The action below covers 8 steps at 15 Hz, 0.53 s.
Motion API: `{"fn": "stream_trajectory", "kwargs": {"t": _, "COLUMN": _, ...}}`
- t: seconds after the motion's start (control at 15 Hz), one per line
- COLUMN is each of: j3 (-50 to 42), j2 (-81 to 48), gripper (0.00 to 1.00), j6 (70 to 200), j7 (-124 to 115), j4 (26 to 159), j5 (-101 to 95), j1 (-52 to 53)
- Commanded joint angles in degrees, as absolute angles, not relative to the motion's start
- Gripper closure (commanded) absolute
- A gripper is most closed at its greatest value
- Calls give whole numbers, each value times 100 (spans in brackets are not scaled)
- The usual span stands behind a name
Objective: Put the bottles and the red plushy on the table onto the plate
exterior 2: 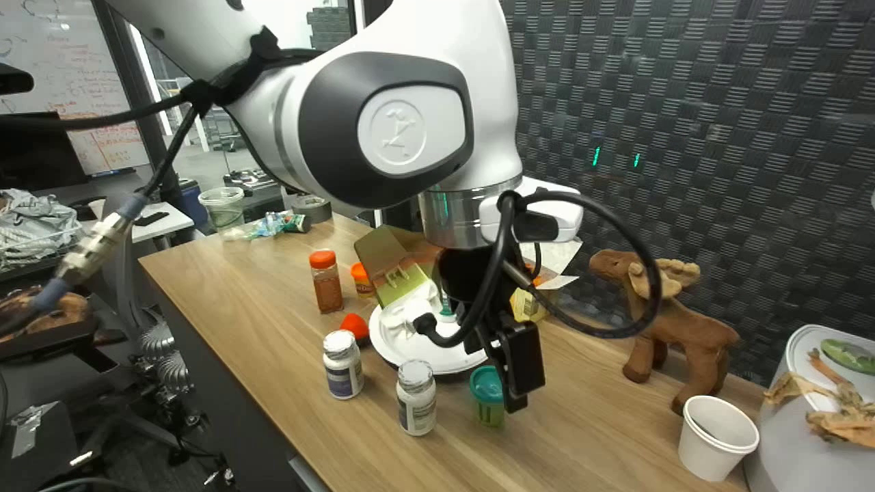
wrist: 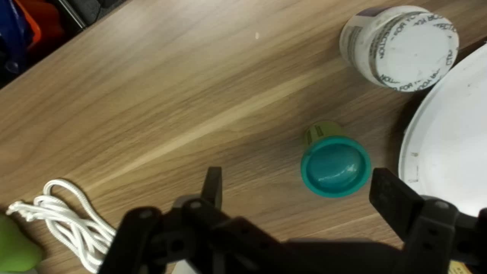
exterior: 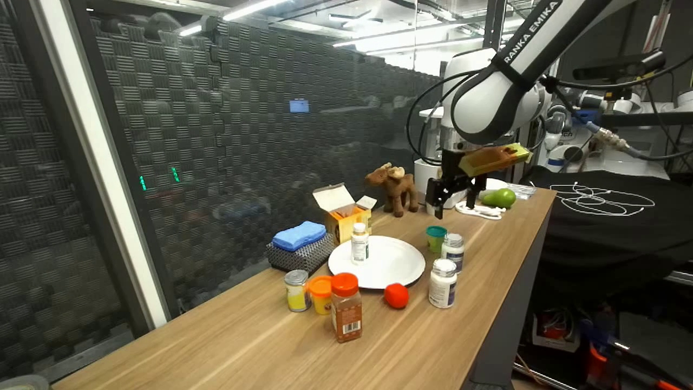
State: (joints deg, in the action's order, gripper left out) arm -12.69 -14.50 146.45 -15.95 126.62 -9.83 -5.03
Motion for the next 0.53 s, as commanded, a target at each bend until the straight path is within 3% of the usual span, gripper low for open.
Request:
{"fn": "stream_trajectory", "kwargs": {"t": 0.0, "j3": -1050, "j2": -1585, "gripper": 0, "j6": 14728, "j7": -1498, "j4": 12511, "j5": -468, "j1": -566}}
{"fn": "stream_trajectory", "kwargs": {"t": 0.47, "j3": -969, "j2": -1927, "gripper": 0, "j6": 14689, "j7": -1488, "j4": 12332, "j5": -154, "j1": -549}}
